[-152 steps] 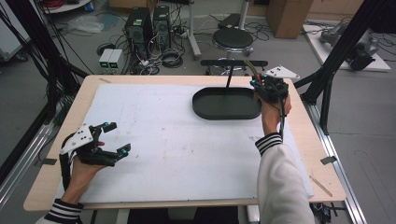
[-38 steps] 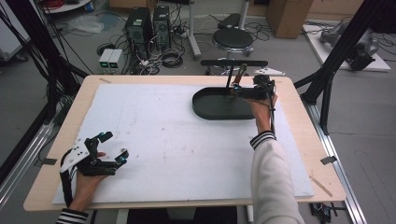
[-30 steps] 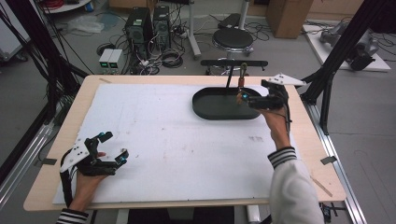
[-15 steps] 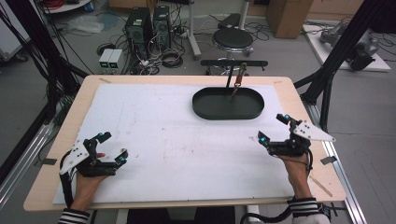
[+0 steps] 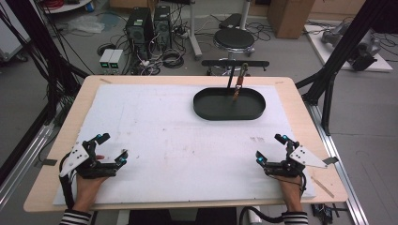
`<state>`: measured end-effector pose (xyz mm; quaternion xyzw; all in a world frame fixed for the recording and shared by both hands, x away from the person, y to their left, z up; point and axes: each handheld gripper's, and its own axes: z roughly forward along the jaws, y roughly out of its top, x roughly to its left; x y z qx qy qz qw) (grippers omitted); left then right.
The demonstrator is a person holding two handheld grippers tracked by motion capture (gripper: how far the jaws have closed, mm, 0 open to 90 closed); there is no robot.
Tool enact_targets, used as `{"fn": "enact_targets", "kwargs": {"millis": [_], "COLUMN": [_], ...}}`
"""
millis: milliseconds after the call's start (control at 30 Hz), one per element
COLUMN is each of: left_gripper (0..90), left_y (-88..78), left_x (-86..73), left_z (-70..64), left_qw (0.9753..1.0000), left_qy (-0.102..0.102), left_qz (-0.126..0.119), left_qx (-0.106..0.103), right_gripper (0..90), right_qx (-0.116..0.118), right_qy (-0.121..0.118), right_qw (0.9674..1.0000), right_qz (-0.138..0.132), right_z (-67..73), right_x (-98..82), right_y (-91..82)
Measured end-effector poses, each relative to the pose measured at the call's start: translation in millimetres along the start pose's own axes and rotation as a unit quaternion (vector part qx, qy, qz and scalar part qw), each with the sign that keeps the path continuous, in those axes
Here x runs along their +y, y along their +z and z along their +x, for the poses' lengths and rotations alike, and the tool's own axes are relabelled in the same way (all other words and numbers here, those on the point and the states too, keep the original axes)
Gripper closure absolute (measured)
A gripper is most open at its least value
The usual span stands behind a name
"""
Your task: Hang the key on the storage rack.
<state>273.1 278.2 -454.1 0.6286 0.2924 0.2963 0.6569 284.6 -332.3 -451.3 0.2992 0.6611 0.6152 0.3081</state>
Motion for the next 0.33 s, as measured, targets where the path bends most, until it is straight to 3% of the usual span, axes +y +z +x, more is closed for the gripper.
{"fn": "enact_targets", "kwargs": {"millis": [67, 333], "left_gripper": [1.7, 1.7], "left_y": [0.1, 0.3], "left_x": [0.0, 0.1], "left_z": [-0.5, -0.4], "left_qw": [1.0, 1.0], "left_qy": [0.003, 0.002], "left_qz": [0.001, 0.002], "left_qx": [0.001, 0.002], "right_gripper": [0.4, 0.4], "right_qx": [-0.001, -0.011], "right_qy": [-0.006, 0.019], "right_qw": [0.9999, 0.9996], "right_qz": [-0.009, -0.02], "right_z": [0.2, -2.0], "right_x": [-0.6, -2.3], "right_y": [-1.5, -4.0]}}
